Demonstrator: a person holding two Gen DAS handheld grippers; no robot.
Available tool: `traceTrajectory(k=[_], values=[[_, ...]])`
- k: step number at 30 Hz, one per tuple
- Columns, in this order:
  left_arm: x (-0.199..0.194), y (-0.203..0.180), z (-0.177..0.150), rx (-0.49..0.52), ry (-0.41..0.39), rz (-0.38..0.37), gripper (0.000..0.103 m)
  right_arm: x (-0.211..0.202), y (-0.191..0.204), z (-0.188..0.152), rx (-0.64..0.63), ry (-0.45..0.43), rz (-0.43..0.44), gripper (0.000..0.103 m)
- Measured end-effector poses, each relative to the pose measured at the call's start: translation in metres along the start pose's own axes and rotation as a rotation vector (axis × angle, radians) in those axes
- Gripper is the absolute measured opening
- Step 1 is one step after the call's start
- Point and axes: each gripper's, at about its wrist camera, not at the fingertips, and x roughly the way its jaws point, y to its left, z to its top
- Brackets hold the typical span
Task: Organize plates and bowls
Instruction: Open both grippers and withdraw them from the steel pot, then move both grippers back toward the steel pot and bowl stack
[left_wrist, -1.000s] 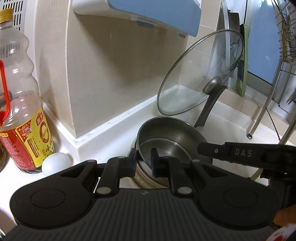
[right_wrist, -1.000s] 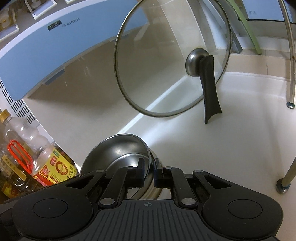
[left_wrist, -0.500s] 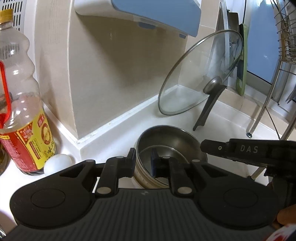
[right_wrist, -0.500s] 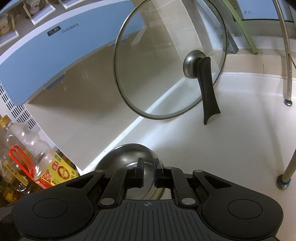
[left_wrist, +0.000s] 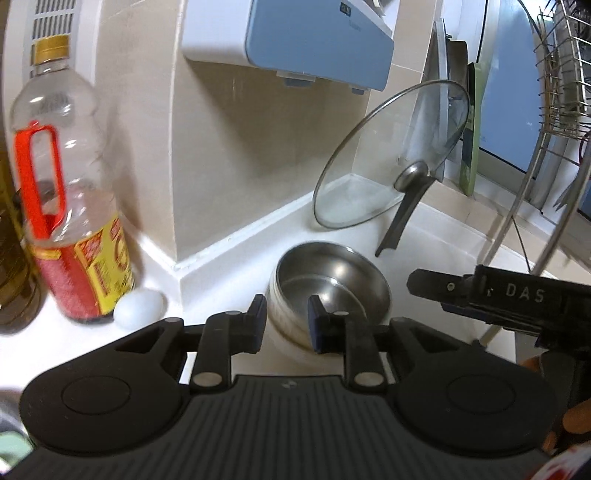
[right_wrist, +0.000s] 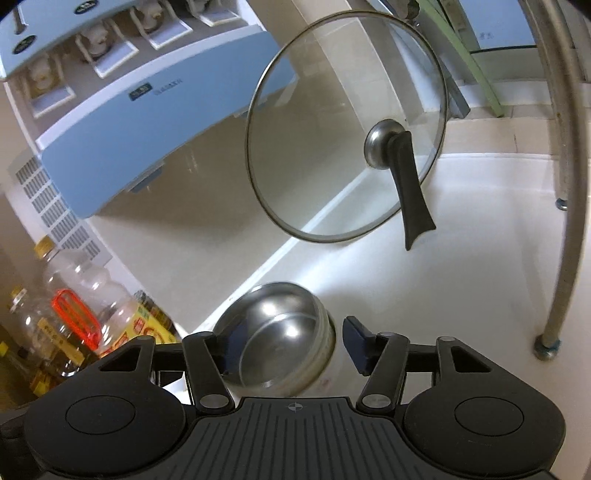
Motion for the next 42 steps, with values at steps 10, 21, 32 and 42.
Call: traceTrajectory(k=[10, 21, 32, 42], values=[[-0.058, -0.016, -0.039, -0.033, 0.034, 0.062, 0.030, -0.059, -0.010, -0.032, -0.006, 0.105, 0.020, 0.067], [-0.118, -0.044, -0.096, -0.074, 0.060, 0.138, 0.030, -0.121, -0.017, -0.082, -0.124, 0.236, 0.021, 0.073], [-0.156, -0.062, -0.149, -0.129, 0.116, 0.212, 0.030, -0.156, -0.024, -0.124, -0.198, 0.323, 0.008, 0.074], [-0.172, -0.069, -0.172, -0.123, 0.158, 0.242, 0.030, -0.171, -0.023, -0.146, -0.252, 0.357, -0.024, 0.074]])
